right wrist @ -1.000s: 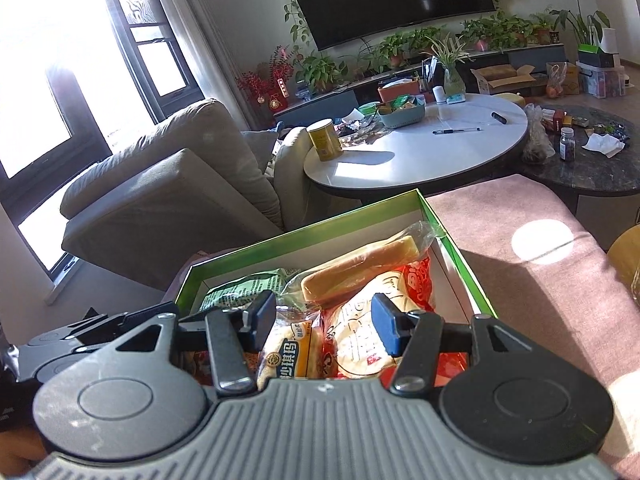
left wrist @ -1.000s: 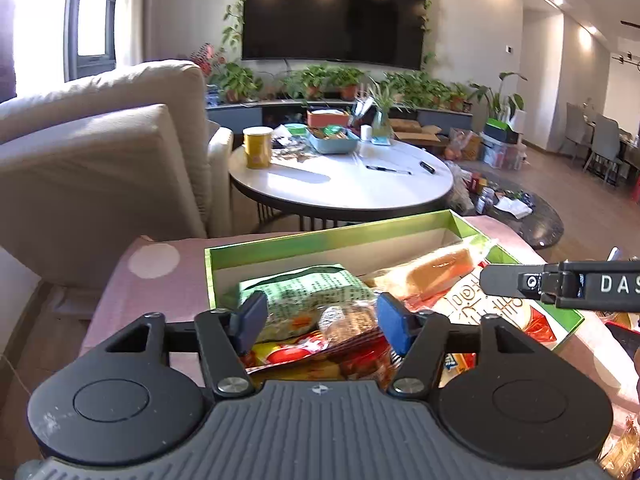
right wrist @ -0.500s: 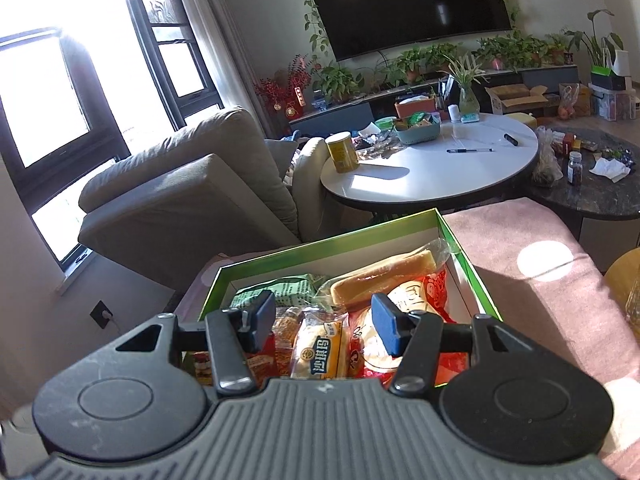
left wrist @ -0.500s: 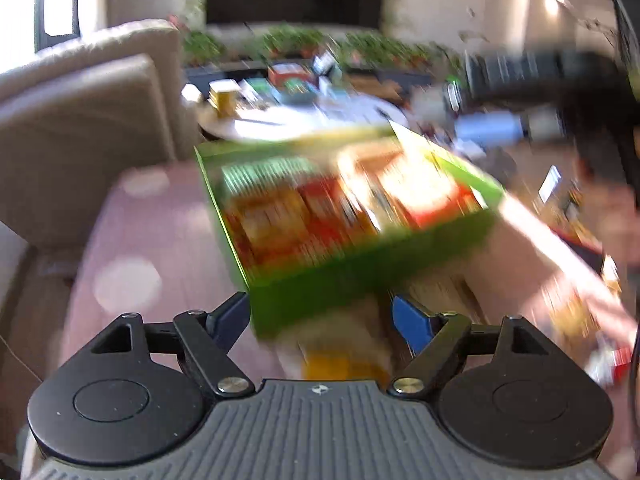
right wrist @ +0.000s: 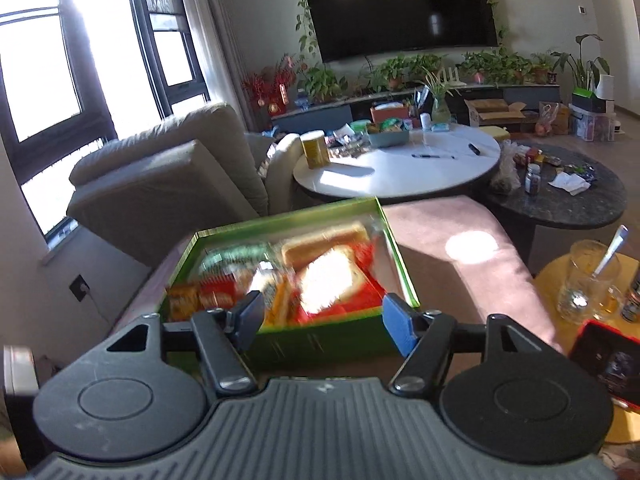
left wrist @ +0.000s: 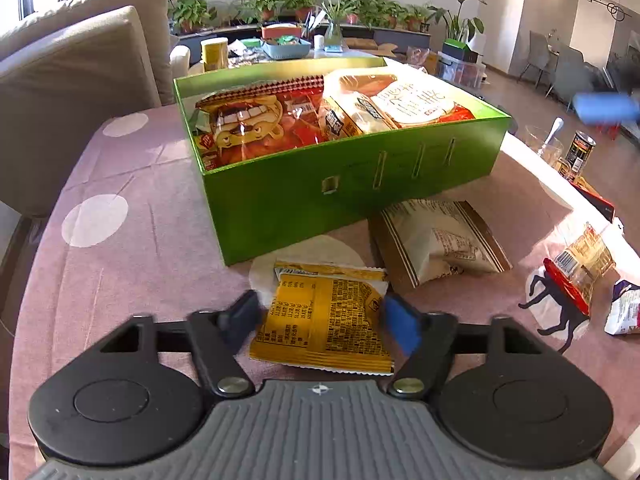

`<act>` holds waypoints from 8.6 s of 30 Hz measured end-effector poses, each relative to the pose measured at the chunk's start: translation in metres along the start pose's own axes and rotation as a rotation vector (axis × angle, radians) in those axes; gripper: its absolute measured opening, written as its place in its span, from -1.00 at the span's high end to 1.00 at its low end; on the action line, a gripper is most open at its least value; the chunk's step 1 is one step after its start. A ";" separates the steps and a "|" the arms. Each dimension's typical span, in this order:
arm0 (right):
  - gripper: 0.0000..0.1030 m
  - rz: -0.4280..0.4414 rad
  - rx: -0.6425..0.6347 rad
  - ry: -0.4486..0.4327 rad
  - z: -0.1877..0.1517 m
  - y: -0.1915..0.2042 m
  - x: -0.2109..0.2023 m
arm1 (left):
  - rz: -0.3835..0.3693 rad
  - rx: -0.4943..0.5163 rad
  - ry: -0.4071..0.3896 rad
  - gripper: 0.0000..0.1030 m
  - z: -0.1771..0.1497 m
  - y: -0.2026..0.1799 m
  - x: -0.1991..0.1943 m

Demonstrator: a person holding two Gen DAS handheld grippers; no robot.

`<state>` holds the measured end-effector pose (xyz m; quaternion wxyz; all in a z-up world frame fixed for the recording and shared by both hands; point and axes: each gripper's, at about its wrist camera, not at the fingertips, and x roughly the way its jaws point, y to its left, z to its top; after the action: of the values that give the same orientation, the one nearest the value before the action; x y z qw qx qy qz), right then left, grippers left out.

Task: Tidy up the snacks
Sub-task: 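Grasp the yellow packet with the left gripper while the right gripper grasps the red-and-white packet, then carry both packets into the green box and open both grippers, then grasp the clear bread loaf with red ends with the right gripper and lift, then grasp the beige printed packet with the left gripper while the right gripper holds the loaf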

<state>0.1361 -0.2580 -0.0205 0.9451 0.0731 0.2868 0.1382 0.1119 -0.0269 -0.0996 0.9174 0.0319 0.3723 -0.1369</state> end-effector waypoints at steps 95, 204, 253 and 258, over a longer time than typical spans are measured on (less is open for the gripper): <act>-0.64 0.130 -0.053 -0.139 0.020 0.014 0.037 | 0.013 -0.055 -0.295 0.21 0.120 -0.003 -0.023; -0.65 0.002 -0.012 0.110 -0.072 -0.044 0.004 | -0.019 0.035 -0.003 -0.56 0.032 -0.072 0.002; -0.65 -0.006 0.027 0.097 -0.076 -0.054 -0.003 | -0.097 0.268 -0.056 -0.57 0.048 -0.087 0.023; -0.65 -0.007 0.023 0.097 -0.074 -0.056 -0.005 | -0.191 0.446 -0.046 -0.58 0.057 -0.094 0.038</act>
<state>0.1027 -0.3080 -0.0913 0.9297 0.0759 0.3343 0.1348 0.1500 -0.1352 -0.0807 0.8787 0.1954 0.3133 -0.3025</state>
